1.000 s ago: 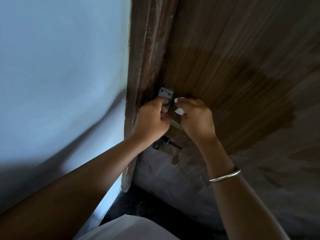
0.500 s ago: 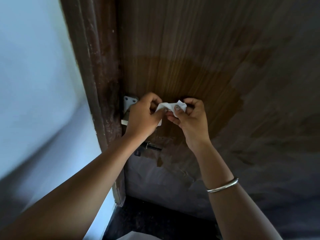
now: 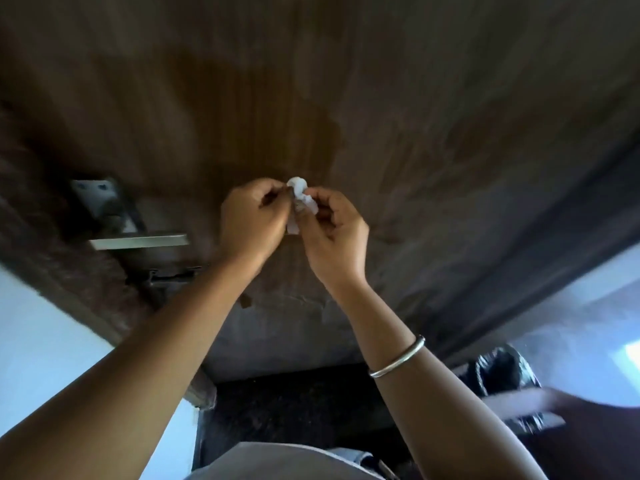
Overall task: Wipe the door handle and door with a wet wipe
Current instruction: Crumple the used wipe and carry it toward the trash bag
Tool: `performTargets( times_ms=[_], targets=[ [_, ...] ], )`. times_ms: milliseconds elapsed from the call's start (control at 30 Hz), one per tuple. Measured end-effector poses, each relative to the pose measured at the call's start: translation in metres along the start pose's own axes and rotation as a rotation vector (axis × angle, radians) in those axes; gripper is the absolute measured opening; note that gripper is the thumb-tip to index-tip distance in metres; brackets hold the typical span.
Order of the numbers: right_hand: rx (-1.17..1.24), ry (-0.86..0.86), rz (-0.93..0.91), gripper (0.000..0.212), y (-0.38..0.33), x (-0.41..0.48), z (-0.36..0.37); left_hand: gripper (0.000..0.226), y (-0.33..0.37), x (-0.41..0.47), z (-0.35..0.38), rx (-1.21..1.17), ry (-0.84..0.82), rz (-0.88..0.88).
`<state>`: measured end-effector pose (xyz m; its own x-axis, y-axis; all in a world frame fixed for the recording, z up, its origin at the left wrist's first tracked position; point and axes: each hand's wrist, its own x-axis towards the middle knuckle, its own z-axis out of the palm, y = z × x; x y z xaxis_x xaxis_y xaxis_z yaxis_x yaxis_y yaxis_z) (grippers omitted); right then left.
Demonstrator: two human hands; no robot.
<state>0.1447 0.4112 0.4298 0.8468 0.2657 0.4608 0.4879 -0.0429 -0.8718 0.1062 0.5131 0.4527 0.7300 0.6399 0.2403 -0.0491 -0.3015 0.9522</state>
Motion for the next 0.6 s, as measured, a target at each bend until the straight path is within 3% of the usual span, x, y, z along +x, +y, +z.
performTargets(
  times_ms=[167, 400, 600],
  targets=[
    [-0.299, 0.169, -0.093, 0.035, 0.015, -0.027, -0.035, 0.028, 0.006, -0.015, 0.036, -0.073, -0.200, -0.099],
    [-0.324, 0.407, -0.038, 0.027, 0.022, -0.068, -0.076, 0.005, 0.003, -0.046, 0.080, -0.086, -0.475, -0.082],
    [-0.404, 0.507, 0.140, 0.017, 0.025, -0.101, -0.110, 0.022, 0.000, -0.077, 0.110, -0.211, -0.647, -0.129]
  ],
)
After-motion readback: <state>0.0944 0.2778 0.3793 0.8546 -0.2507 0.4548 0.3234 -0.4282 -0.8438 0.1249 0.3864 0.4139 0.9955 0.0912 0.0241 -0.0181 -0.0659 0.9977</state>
